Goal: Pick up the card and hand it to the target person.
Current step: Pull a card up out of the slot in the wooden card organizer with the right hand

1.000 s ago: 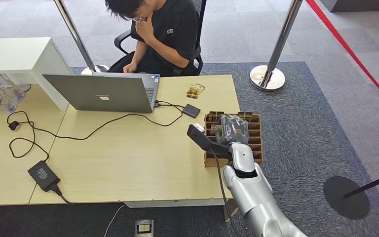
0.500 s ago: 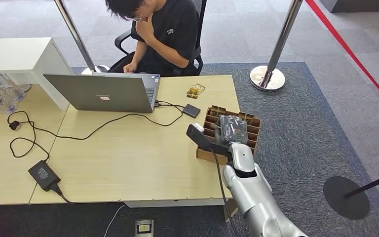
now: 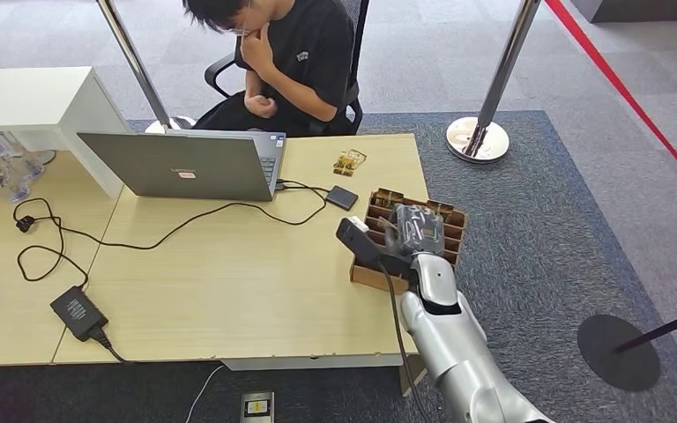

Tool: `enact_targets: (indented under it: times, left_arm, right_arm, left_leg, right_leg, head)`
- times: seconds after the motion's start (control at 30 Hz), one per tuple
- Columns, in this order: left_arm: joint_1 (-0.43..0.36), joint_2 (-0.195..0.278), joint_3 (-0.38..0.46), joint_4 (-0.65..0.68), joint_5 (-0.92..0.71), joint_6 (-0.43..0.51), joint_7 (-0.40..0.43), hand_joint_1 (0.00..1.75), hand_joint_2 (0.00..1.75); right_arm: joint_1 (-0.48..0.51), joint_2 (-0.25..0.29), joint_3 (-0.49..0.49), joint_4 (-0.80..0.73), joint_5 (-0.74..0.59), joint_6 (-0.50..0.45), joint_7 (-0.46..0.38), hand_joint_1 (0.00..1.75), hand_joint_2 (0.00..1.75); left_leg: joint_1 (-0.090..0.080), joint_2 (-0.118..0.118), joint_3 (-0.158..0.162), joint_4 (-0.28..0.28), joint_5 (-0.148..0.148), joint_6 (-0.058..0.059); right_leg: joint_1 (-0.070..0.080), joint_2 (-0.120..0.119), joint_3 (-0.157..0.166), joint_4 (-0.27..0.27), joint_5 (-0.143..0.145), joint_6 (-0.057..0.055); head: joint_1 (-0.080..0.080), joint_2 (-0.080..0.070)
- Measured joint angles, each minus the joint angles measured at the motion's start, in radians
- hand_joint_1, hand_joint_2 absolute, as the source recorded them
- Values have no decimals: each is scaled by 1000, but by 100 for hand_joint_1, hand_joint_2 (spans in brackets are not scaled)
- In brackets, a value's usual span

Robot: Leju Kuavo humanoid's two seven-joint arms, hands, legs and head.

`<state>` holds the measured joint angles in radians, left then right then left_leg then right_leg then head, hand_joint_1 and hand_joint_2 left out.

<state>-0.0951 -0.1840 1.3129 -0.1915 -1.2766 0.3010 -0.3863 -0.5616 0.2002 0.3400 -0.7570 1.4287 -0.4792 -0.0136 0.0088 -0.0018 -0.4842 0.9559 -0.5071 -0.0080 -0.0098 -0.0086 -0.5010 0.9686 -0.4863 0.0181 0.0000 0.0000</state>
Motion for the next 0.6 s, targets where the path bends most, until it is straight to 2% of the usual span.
enact_targets:
  times: [0.4, 0.6]
  left_arm:
    - [-1, -4, 8, -2, 14, 12, 2, 0, 0]
    - [-2, -4, 7, -2, 15, 13, 3, 0, 0]
  right_arm:
    - [66, -35, 35, -315, -147, 83, -84, 154, 175]
    - [89, -53, 66, -403, -199, 98, -99, 153, 175]
  left_leg:
    - [0, -1, -2, 0, 1, 0]
    - [0, -1, 0, 0, 0, 0]
  right_leg:
    - [0, -1, -1, 0, 0, 0]
    - [0, -1, 0, 0, 0, 0]
  head:
    - [0, 0]
    - [0, 0]
